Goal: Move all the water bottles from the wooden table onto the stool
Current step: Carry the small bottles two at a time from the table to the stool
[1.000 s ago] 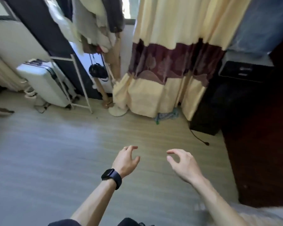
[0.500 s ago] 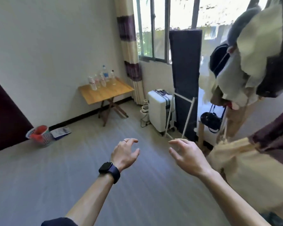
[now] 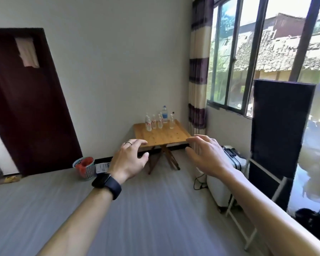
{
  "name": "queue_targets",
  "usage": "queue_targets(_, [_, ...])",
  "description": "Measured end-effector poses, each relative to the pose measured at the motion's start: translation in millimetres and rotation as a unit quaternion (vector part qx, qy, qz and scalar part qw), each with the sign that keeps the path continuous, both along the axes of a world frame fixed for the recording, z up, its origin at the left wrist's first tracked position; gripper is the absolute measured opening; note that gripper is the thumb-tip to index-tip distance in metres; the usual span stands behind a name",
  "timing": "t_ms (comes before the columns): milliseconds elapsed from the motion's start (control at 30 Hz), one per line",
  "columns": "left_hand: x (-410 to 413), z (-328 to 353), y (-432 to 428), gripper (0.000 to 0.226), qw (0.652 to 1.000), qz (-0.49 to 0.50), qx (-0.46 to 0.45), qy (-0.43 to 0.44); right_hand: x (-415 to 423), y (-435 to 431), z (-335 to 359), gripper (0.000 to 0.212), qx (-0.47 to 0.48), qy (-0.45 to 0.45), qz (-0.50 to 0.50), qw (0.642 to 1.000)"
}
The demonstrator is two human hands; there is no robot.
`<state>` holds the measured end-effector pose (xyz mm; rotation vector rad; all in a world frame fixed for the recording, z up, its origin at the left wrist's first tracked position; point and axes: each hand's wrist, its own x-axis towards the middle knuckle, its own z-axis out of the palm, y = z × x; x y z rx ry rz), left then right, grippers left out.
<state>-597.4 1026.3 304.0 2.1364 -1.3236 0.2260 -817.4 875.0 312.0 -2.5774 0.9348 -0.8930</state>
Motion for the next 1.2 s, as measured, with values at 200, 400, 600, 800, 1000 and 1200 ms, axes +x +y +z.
queue_targets(200, [92.0, 2.1, -78.4, 0.041, 1.000, 0.015, 0.000, 0.005, 89.5, -87.7, 9.8, 0.043, -0.016, -0.038, -0.010, 0.999])
queue_targets(400, [197.5, -1.9, -177.6, 0.044, 0.998, -0.014, 0.033, 0.050, 185.0, -182.7, 9.1, 0.044, -0.006, -0.028, -0.031, 0.999])
queue_targets(600, [285.1, -17.4, -275.3, 0.044, 0.996, -0.018, 0.055, 0.069, 265.8, -278.7, -2.4, 0.048, 0.011, -0.009, -0.049, 0.999])
queue_targets(800, [364.5, -39.1, -379.4, 0.043, 0.995, -0.010, 0.065, 0.080, 348.3, -391.1, -26.4, 0.053, 0.029, 0.007, -0.036, 0.999])
queue_targets(1000, [437.3, -44.7, -496.2, 0.041, 0.995, 0.019, 0.045, 0.082, 427.6, -528.2, -40.1, 0.054, 0.042, 0.001, -0.015, 0.999])
queue_targets(1200, [502.2, -61.9, -603.0, 0.041, 0.993, 0.037, 0.060, 0.095, 490.9, -645.4, -66.2, 0.052, 0.088, 0.012, -0.004, 0.996])
